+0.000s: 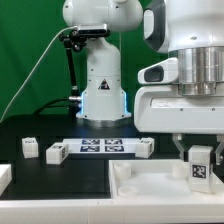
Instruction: Assemble one leg
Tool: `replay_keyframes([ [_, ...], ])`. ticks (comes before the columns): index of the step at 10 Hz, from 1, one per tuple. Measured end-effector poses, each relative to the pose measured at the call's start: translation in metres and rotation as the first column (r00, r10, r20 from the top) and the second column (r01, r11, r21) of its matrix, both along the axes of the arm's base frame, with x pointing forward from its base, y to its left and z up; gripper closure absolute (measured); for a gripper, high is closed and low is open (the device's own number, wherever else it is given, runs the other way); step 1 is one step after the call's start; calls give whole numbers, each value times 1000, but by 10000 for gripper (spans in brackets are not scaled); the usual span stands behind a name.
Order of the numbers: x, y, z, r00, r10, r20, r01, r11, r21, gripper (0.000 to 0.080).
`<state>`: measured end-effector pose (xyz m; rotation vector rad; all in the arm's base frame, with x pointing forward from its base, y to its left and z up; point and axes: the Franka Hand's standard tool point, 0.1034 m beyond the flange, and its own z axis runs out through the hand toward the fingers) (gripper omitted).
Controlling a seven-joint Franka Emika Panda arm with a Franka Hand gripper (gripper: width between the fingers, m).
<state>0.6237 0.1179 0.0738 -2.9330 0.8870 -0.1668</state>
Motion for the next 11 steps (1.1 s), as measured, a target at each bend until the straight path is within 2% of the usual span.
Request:
replay_keyframes([
  [2,-2,2,-1,952,-305,-14,305,952,18,509],
  [3,-2,2,-1,924,-382,-22,383,923,26,509],
  [6,-2,0,-1,836,-546,-50,548,834,60,509],
  [8,-2,0,-1,832,-552,-51,554,830,62,508],
  [9,0,0,1,874,-484,-41,485,872,57,303],
  [10,2,-2,2,905,-424,-28,425,903,60,200],
  [11,3,-4,2,943,-331,-19,332,942,48,200],
])
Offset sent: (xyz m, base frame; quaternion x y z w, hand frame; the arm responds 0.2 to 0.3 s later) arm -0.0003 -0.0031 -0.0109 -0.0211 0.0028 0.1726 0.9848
